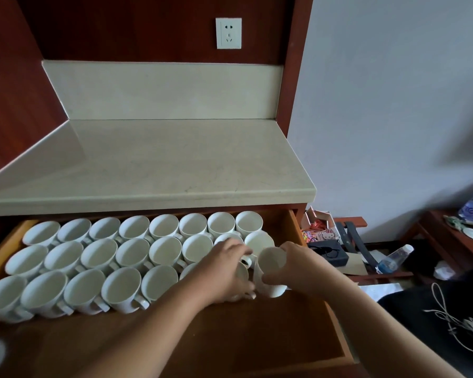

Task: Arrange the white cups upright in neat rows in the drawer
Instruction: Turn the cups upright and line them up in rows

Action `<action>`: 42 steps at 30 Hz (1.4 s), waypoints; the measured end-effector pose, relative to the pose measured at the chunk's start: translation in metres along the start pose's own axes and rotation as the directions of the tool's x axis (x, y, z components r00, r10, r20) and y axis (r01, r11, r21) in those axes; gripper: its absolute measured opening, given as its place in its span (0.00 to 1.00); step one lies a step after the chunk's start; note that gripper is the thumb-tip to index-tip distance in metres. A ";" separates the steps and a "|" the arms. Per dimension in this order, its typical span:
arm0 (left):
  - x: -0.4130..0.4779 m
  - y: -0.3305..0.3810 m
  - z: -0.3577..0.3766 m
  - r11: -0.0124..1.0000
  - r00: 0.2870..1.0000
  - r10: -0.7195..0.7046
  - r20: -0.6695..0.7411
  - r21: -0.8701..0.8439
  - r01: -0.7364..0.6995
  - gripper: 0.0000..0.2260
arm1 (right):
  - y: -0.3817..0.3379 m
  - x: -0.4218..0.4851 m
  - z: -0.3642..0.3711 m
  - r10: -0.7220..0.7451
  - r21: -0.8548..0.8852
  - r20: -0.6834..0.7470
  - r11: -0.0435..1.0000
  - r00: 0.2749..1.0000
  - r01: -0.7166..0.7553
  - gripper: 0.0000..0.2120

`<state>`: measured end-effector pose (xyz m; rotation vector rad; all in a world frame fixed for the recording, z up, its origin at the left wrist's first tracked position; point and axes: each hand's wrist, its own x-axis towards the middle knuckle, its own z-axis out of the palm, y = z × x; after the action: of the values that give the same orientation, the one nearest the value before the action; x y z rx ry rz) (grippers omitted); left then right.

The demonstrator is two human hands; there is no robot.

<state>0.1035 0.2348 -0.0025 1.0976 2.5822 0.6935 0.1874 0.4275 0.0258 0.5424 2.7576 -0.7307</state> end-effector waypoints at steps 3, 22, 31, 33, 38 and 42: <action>-0.015 -0.033 0.008 0.989 0.996 0.012 -0.084 0.146 0.000 0.22 | 0.005 0.003 0.021 0.095 0.010 -0.009 0.995 0.995 -0.095 0.35; -0.028 -0.069 0.035 0.989 0.990 0.076 -0.122 0.138 -0.059 0.10 | 0.004 0.026 0.066 0.192 0.113 -0.034 0.976 0.981 -0.187 0.37; -0.026 -0.079 0.043 0.986 0.988 0.078 -0.132 0.159 -0.057 0.09 | 0.004 0.027 0.069 0.173 0.179 -0.063 0.971 0.983 -0.159 0.34; -0.025 -0.077 0.044 0.983 0.985 0.088 -0.147 0.170 -0.062 0.09 | 0.004 0.027 0.069 0.177 0.192 -0.058 0.968 0.983 -0.163 0.35; -0.026 -0.077 0.045 0.981 0.982 0.091 -0.163 0.183 -0.061 0.08 | 0.007 0.026 0.069 0.205 0.224 -0.039 0.956 0.978 -0.192 0.40; -0.027 -0.075 0.044 0.981 0.983 0.094 -0.159 0.182 -0.065 0.09 | 0.009 0.027 0.067 0.245 0.254 -0.060 0.941 0.968 -0.223 0.51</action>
<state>0.0942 0.1838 -0.0779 1.2517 2.8004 0.6080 0.1757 0.4081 -0.0438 0.9587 2.6327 -1.0164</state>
